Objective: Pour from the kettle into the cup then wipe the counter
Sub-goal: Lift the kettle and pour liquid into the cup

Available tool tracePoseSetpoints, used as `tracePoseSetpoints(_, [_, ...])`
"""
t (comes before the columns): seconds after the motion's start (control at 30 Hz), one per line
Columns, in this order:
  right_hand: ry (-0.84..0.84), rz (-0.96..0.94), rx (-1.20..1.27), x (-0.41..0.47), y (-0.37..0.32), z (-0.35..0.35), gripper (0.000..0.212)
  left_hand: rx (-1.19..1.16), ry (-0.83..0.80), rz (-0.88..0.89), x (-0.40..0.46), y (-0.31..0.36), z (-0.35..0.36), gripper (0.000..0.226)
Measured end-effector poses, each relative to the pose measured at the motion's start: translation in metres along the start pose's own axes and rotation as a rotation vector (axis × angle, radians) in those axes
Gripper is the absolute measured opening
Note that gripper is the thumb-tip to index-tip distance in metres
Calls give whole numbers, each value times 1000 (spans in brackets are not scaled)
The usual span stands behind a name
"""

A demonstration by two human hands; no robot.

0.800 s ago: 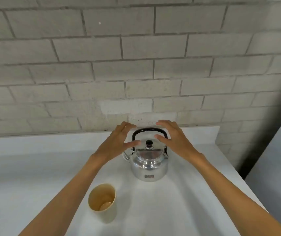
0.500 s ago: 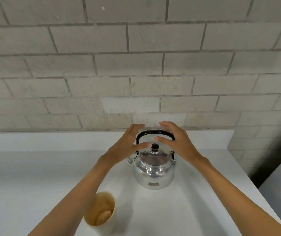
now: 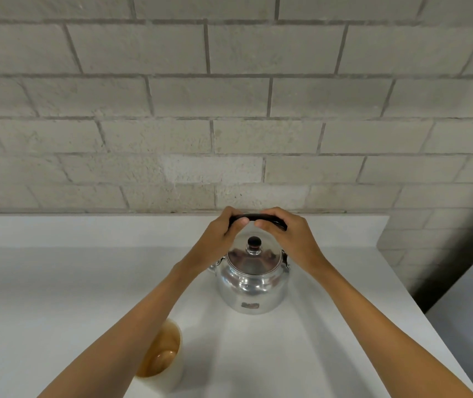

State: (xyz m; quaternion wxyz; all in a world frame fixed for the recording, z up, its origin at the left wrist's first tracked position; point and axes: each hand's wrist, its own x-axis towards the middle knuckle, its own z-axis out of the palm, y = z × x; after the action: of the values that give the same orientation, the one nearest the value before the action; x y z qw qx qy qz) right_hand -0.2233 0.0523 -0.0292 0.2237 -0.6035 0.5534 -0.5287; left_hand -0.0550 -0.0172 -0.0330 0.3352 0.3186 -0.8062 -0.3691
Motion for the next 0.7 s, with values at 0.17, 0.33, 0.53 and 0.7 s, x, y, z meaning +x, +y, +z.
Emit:
tracePoseSetpoints(0.17, [35, -22, -7, -3, -25, -12, 14, 3, 25, 46, -4, 27, -6, 16])
tracePoseSetpoints(0.33, [46, -44, 41, -10, -67, -30, 10, -6, 43, 102, -15, 70, -18, 18])
tracePoseSetpoints(0.53, [64, -62, 117, -31, -117, -44, 9, -6, 41, 82, -41, 114, -28, 20])
tracePoseSetpoints(0.7, [80, -74, 101, -55, -143, -43, 22, -25, 57, 120, -72, 136, -33, 19])
